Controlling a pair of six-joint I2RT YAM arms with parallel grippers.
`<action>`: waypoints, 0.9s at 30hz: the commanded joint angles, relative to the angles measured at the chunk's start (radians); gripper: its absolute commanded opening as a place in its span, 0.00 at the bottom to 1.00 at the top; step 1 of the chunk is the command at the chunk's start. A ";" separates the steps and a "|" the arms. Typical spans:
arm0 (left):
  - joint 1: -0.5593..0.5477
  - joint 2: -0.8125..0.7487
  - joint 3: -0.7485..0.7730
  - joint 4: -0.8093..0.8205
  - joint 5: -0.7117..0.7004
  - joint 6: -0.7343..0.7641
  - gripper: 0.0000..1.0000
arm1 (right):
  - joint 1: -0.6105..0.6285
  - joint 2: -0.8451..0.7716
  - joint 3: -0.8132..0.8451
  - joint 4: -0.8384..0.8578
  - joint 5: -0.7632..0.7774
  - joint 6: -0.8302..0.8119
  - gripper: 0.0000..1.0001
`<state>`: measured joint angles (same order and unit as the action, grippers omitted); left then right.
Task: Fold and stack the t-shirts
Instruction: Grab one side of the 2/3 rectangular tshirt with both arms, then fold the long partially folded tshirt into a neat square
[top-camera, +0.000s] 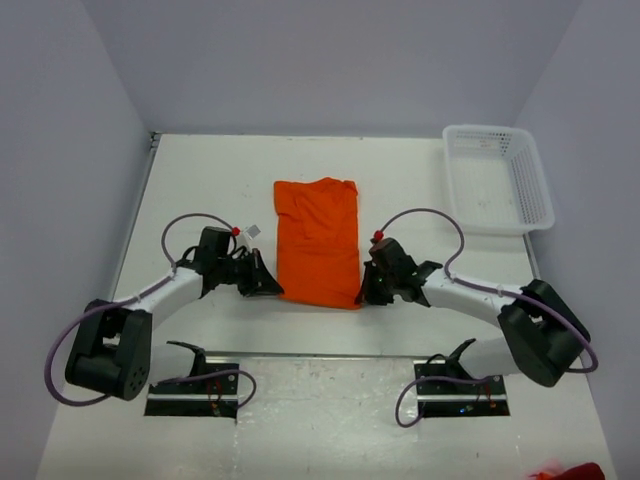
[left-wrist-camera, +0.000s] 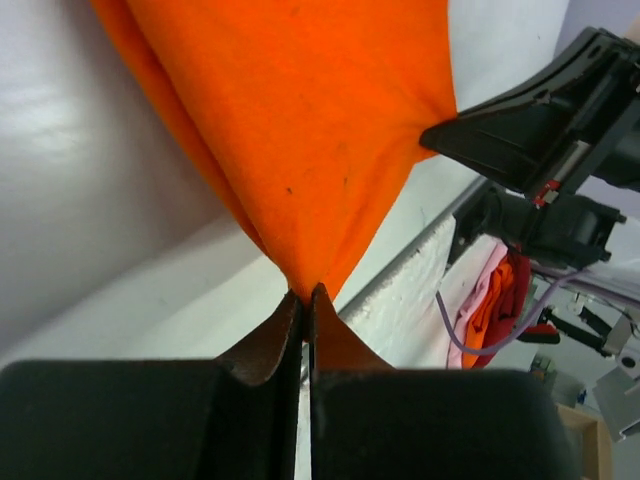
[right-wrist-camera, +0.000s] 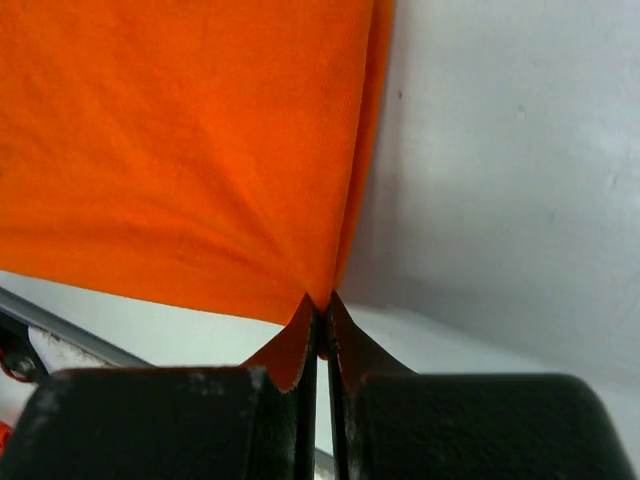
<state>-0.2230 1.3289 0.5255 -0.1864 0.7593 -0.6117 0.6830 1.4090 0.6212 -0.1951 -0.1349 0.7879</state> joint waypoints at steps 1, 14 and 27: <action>-0.058 -0.123 -0.036 -0.036 -0.006 -0.078 0.00 | 0.039 -0.109 -0.034 -0.098 0.096 0.040 0.00; -0.078 -0.312 -0.102 -0.125 -0.032 -0.111 0.00 | 0.159 -0.286 -0.067 -0.225 0.161 0.119 0.00; -0.072 -0.103 0.277 -0.206 -0.149 -0.014 0.00 | 0.124 -0.033 0.377 -0.368 0.297 -0.070 0.00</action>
<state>-0.3023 1.1751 0.7021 -0.3912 0.6384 -0.6643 0.8364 1.3155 0.8776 -0.5224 0.0933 0.7975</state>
